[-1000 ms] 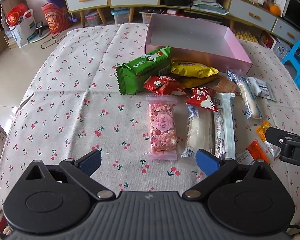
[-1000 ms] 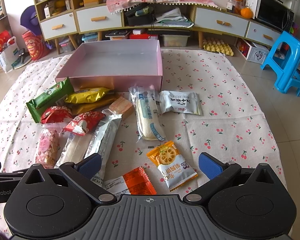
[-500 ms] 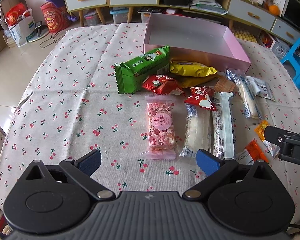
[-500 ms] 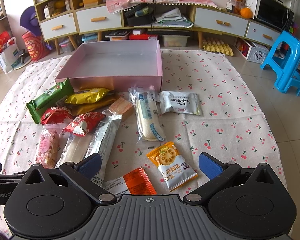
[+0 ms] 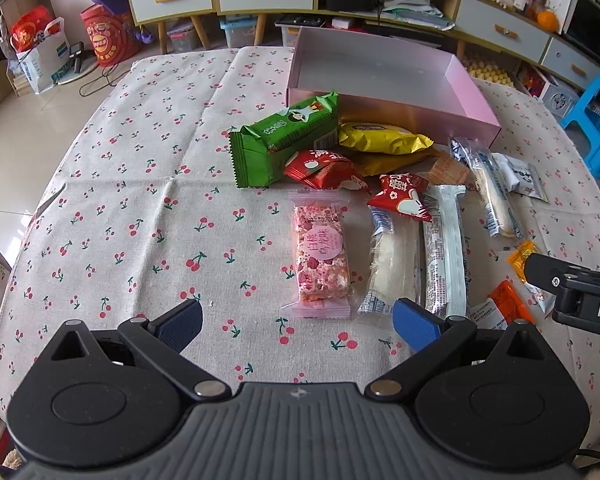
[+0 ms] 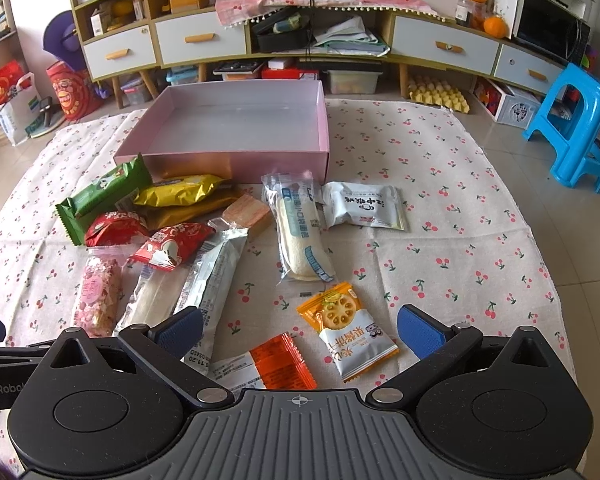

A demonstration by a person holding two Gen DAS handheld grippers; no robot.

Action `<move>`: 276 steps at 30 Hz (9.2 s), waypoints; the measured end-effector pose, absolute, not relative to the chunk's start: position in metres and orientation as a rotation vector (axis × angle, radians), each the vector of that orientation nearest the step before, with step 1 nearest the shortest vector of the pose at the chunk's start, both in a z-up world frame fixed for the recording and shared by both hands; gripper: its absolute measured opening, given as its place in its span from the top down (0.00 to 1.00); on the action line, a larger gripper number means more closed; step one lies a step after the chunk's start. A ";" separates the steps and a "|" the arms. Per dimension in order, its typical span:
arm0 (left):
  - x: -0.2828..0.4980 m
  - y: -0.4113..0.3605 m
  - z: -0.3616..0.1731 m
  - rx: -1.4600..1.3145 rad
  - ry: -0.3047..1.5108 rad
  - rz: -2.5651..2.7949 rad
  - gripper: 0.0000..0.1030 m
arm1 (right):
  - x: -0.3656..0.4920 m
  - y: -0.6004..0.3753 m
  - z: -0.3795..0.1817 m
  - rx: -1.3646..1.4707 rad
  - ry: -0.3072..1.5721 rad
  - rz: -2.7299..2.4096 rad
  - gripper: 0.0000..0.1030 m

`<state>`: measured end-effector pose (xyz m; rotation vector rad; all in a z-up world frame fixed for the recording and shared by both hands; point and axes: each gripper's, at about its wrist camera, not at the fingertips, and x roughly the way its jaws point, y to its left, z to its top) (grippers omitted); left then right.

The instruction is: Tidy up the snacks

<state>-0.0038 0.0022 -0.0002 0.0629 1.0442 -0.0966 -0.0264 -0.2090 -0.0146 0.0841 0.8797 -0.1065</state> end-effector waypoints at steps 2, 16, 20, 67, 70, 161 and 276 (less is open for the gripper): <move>-0.004 0.002 0.000 0.062 1.045 -0.097 0.01 | -0.027 -0.209 -0.014 0.084 0.879 -0.107 0.00; -0.004 0.002 0.000 0.061 1.044 -0.097 0.01 | -0.026 -0.209 -0.015 0.084 0.879 -0.106 0.00; -0.004 0.002 0.000 0.060 1.043 -0.098 0.01 | -0.026 -0.209 -0.014 0.082 0.878 -0.106 0.00; 0.117 0.027 -0.012 0.188 0.898 -0.495 0.26 | 0.081 -0.275 -0.045 0.389 1.029 0.095 0.32; 0.122 0.028 -0.015 0.171 0.898 -0.492 0.27 | 0.086 -0.270 -0.052 0.368 1.048 0.085 0.36; 0.188 -0.004 -0.013 0.111 0.977 -0.410 0.38 | 0.182 -0.264 -0.043 0.334 0.975 0.060 0.54; 0.074 0.057 -0.013 -0.129 1.125 -0.352 0.70 | 0.042 -0.223 -0.038 0.310 1.101 0.114 0.71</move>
